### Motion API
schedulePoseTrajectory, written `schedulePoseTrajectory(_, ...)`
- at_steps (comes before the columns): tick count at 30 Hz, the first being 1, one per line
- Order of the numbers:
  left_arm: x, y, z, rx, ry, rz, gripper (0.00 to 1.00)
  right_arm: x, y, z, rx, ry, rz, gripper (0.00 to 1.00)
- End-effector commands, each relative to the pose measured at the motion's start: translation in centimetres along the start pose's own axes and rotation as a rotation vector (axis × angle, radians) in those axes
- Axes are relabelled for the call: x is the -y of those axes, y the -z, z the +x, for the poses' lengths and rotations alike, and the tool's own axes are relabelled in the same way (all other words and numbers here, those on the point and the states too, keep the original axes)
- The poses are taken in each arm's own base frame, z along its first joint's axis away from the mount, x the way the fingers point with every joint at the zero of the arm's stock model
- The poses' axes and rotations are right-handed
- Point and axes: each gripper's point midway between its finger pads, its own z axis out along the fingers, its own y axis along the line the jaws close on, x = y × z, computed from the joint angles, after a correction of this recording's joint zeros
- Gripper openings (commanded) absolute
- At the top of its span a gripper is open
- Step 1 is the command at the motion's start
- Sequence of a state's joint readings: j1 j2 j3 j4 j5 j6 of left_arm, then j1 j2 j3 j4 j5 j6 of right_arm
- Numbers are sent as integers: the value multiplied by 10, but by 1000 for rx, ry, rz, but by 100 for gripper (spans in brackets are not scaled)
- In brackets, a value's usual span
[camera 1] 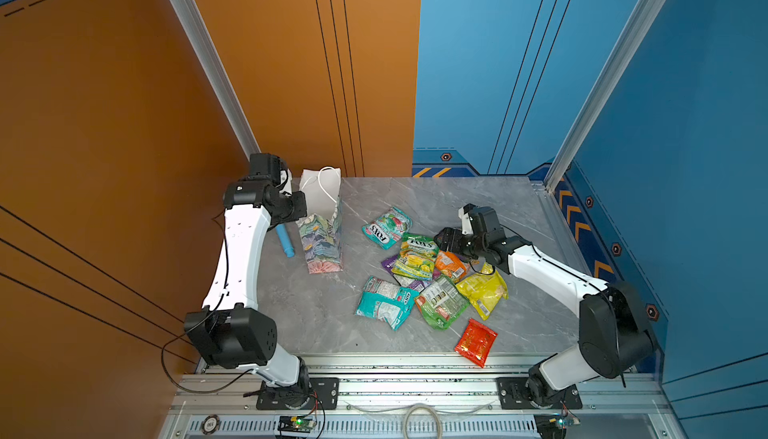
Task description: Place the snacks into the paper bag
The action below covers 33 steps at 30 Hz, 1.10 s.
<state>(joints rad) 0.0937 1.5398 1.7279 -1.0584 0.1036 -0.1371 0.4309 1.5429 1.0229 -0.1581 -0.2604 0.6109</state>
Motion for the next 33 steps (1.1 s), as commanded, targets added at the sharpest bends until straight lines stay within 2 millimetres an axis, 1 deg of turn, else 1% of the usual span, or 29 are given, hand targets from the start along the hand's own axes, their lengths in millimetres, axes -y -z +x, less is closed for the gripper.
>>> schedulePoseTrajectory(1, 10, 15, 9, 6, 10, 73, 0, -15, -6, 3, -17, -19, -46, 79)
schedulePoseTrajectory(5, 21, 23, 17, 4, 21, 141, 0, -17, -11, 15, -46, -38, -50, 76)
schedulePoseTrajectory(11, 31, 30, 31, -9, 32, 209, 0, -9, -15, 31, -65, -85, -31, 76)
schedulePoseTrajectory(17, 41, 46, 38, 10, 38, 270, 0, -4, -21, 38, -66, -120, -25, 76)
schedulePoseTrajectory(21, 50, 50, 44, 2, 39, 331, 0, -3, -28, 41, -78, -134, -29, 76)
schedulePoseTrajectory(27, 66, 44, 51, 3, 72, 448, 0, -4, -39, 44, -86, -163, -42, 76)
schedulePoseTrajectory(30, 68, 42, 52, 1, 78, 467, 0, -3, -43, 46, -91, -177, -39, 76)
schedulePoseTrajectory(33, 66, 37, 55, -12, 74, 463, 0, -2, -46, 48, -96, -183, -38, 76)
